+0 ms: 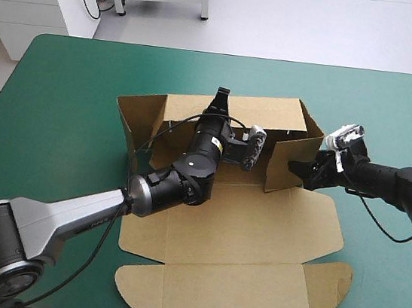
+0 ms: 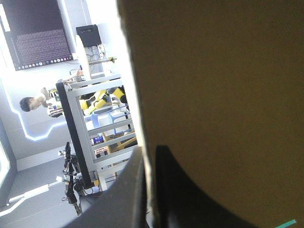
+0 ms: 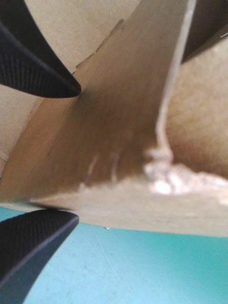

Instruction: Fold the box

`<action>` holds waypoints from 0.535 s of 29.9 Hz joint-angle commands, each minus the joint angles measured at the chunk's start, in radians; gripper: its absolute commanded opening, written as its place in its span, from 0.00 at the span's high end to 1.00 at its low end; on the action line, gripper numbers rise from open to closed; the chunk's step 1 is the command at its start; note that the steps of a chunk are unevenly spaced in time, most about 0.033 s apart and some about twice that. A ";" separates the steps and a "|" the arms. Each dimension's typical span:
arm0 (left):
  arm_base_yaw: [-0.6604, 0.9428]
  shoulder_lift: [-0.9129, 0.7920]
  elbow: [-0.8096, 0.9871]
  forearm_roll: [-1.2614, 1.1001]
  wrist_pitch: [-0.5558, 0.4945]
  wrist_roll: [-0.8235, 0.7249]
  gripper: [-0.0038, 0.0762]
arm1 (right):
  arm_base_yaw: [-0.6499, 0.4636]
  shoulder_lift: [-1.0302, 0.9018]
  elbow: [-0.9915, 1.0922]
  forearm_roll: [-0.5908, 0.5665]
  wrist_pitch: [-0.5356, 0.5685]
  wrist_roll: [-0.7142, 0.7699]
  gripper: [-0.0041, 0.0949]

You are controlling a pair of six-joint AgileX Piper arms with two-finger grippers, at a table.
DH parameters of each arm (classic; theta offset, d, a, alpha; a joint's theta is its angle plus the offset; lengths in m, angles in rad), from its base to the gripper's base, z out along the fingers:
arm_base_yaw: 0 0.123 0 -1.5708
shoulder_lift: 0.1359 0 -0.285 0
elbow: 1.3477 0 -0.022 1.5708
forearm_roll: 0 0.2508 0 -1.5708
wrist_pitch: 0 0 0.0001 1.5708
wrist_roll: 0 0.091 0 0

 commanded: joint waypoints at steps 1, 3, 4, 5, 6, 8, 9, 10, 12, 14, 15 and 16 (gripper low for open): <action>0.004 -0.039 -0.019 -0.012 0.056 0.008 0.93 | 0.058 -0.044 -0.028 -0.001 -0.082 0.019 0.39; 0.004 -0.039 -0.019 -0.012 0.056 0.008 0.93 | 0.092 -0.044 -0.028 -0.042 -0.165 0.065 0.40; 0.004 -0.039 -0.019 -0.012 0.056 0.008 0.93 | 0.105 -0.044 -0.028 -0.064 -0.201 0.098 0.40; 0.004 -0.039 -0.019 -0.012 0.056 0.008 0.93 | 0.113 -0.044 -0.028 -0.079 -0.220 0.123 0.40; 0.004 -0.039 -0.019 -0.012 0.056 0.008 0.93 | 0.127 -0.044 -0.028 -0.093 -0.247 0.144 0.40; 0.004 -0.039 -0.019 -0.012 0.056 0.008 0.93 | 0.147 -0.044 -0.028 -0.093 -0.272 0.166 0.40; 0.004 -0.039 -0.019 -0.012 0.056 0.008 0.93 | 0.161 -0.044 -0.028 -0.089 -0.292 0.182 0.40; 0.004 -0.039 -0.019 -0.012 0.056 0.008 0.93 | 0.175 -0.044 -0.028 -0.084 -0.317 0.198 0.40; 0.004 -0.039 -0.019 -0.012 0.056 0.008 0.93 | 0.208 -0.044 -0.028 -0.074 -0.378 0.224 0.40; 0.004 -0.039 -0.019 -0.012 0.056 0.008 0.93 | 0.241 -0.044 -0.028 -0.066 -0.434 0.244 0.40; 0.004 -0.039 -0.019 -0.009 0.056 0.008 0.93 | 0.260 -0.044 -0.028 -0.066 -0.464 0.253 0.40; 0.004 -0.039 -0.019 -0.007 0.056 0.008 0.93 | 0.277 -0.044 -0.028 -0.064 -0.491 0.262 0.40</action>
